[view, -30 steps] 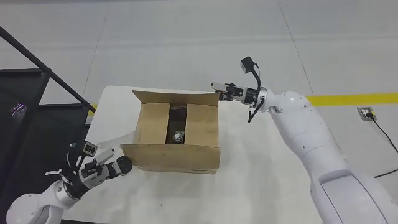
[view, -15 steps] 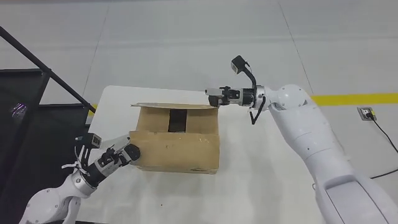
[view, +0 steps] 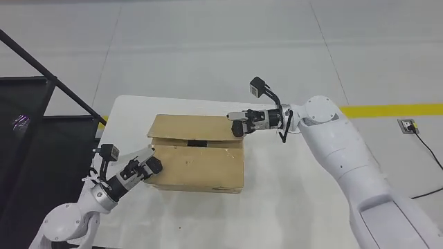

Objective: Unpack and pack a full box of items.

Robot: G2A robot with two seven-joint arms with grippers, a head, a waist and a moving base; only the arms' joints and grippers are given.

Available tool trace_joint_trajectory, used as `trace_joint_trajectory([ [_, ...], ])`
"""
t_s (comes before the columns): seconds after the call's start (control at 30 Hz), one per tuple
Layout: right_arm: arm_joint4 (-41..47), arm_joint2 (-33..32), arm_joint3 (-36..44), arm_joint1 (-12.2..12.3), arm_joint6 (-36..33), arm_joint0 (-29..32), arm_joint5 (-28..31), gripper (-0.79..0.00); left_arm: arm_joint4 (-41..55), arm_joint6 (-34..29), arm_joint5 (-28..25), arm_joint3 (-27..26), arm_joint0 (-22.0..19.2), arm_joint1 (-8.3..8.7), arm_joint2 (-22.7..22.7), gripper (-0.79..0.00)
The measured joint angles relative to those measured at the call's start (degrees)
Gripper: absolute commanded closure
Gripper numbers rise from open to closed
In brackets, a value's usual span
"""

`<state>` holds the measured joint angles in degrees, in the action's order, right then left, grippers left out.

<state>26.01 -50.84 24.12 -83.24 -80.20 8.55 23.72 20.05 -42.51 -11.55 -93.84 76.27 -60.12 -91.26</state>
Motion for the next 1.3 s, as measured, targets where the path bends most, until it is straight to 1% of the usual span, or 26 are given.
trace_joint_trajectory([
  [0.13, 0.0, 0.8, -1.4, -0.9, -0.1, -0.5, -2.2, -0.785, -1.5, 1.1, -0.7, 0.1, -0.3, -0.12, 1.2, -0.785],
  [0.5, 0.1, 1.2, -2.3, -1.8, -0.7, 1.1, -3.8, -0.785, -1.2, 3.1, -1.5, 0.4, -0.9, -0.3, 1.9, -0.785],
  [0.83, 0.9, -0.3, -0.7, -1.3, 0.0, 2.5, -3.5, -0.785, -2.0, 4.0, -1.5, 1.5, -1.6, -0.31, 1.9, -0.785],
  [1.03, -0.6, 0.0, 1.5, -1.1, -0.3, 3.5, -4.9, -0.785, -2.8, 5.5, -2.2, 1.7, -1.7, -0.45, 2.5, -0.785],
  [1.3, -2.2, -0.2, 3.3, -0.7, 0.8, 5.1, -5.4, -0.785, -1.5, 6.7, -3.1, 1.6, -1.4, -0.57, 2.1, -0.785],
])
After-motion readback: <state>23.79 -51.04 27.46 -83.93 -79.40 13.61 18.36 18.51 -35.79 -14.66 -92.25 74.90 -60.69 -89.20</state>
